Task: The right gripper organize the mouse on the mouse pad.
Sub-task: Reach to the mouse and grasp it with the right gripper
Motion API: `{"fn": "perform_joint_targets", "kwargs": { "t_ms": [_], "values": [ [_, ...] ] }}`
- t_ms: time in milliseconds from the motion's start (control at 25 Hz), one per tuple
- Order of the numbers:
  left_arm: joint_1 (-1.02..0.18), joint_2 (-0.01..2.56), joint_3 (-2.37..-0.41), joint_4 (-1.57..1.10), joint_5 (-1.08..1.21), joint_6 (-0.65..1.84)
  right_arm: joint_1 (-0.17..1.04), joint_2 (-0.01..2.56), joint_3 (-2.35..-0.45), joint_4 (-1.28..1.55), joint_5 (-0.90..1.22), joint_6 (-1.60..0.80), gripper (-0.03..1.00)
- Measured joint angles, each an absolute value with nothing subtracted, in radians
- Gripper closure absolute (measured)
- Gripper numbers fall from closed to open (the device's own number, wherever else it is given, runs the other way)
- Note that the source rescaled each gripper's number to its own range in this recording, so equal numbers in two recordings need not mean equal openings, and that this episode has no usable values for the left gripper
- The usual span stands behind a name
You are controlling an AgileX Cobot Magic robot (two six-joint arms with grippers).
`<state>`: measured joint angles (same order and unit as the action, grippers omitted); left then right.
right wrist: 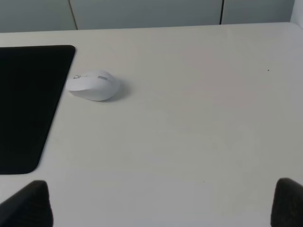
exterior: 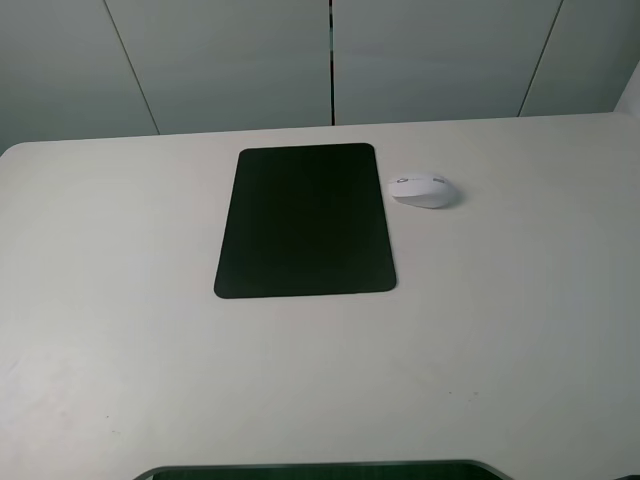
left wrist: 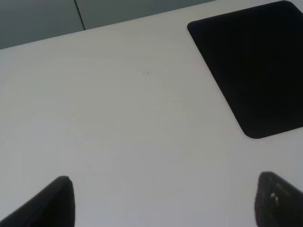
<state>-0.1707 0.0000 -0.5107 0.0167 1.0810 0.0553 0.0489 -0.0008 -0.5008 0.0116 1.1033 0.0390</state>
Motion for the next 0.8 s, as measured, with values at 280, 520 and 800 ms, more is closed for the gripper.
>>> {"fn": "perform_joint_targets", "kwargs": {
  "t_ms": [280, 520, 800],
  "values": [
    [-0.171, 0.000, -0.511, 0.017, 1.081, 0.055, 0.049, -0.001, -0.501, 0.012, 1.103, 0.039, -0.03],
    [-0.171, 0.000, -0.511, 0.017, 1.081, 0.055, 0.049, -0.001, -0.501, 0.012, 1.103, 0.039, -0.03],
    [-0.171, 0.000, -0.511, 0.017, 1.081, 0.055, 0.049, -0.001, -0.501, 0.012, 1.103, 0.041, -0.03]
  ]
}}
